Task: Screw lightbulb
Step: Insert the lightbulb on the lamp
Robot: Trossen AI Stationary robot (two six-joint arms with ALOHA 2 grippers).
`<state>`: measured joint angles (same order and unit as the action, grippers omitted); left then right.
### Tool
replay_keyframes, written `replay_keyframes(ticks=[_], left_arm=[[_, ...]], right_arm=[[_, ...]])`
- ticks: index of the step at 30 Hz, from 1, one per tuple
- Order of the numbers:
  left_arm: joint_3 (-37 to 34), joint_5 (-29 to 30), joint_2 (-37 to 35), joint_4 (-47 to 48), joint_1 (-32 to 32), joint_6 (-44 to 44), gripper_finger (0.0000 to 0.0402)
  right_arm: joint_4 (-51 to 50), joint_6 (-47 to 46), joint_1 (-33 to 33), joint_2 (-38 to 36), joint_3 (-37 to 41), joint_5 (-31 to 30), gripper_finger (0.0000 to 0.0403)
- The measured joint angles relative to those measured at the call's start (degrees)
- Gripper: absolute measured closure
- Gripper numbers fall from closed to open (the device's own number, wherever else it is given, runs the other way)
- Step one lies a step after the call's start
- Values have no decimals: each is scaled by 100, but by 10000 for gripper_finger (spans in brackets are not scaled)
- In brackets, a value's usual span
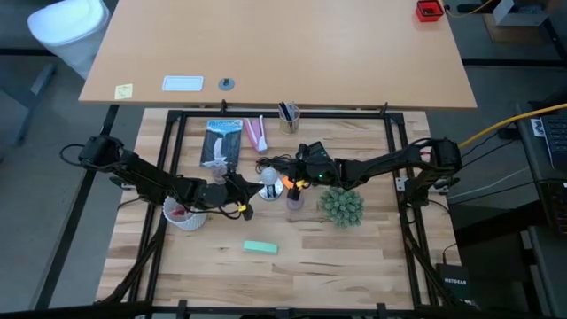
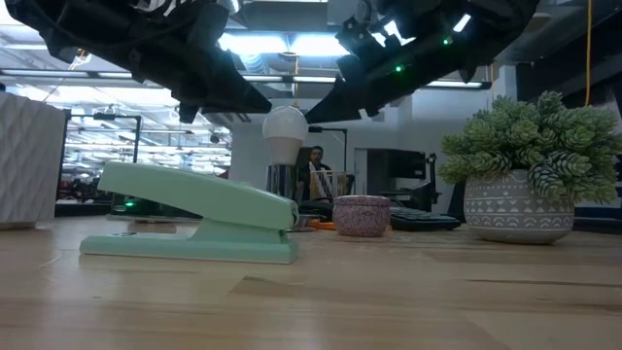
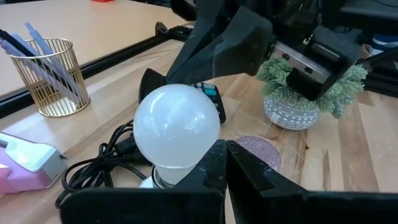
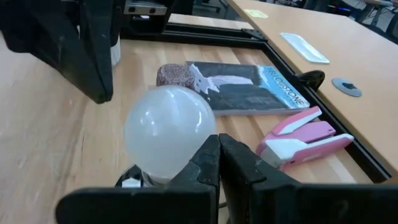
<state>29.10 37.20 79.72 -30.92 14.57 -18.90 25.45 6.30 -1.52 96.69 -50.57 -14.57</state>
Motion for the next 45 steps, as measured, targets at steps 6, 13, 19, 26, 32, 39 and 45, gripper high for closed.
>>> replay_keyframes(ticks=[6, 13, 19, 26, 32, 39, 45], left_arm=[[0, -1, 0, 36, -92, 12, 402], [0, -2, 0, 44, -223, 23, 401], [0, -2, -1, 54, -229, 106, 401], [4, 176, -11, 229, -229, 47, 402], [4, 386, -11, 288, -229, 20, 402], [4, 610, -11, 333, -232, 6, 402], [0, 741, -7, 337, -248, -44, 401]], right_arm=[[19, 0, 0, 3, 0, 10, 391], [11, -142, 0, 3, 0, 340, 391], [2, -155, 0, 3, 0, 411, 391], [-40, -324, -4, -5, 0, 617, 391], [-69, -357, -4, -9, 0, 725, 391], [-90, -371, 0, -12, 0, 961, 391], [-109, -371, 17, -10, -2, 1439, 391]])
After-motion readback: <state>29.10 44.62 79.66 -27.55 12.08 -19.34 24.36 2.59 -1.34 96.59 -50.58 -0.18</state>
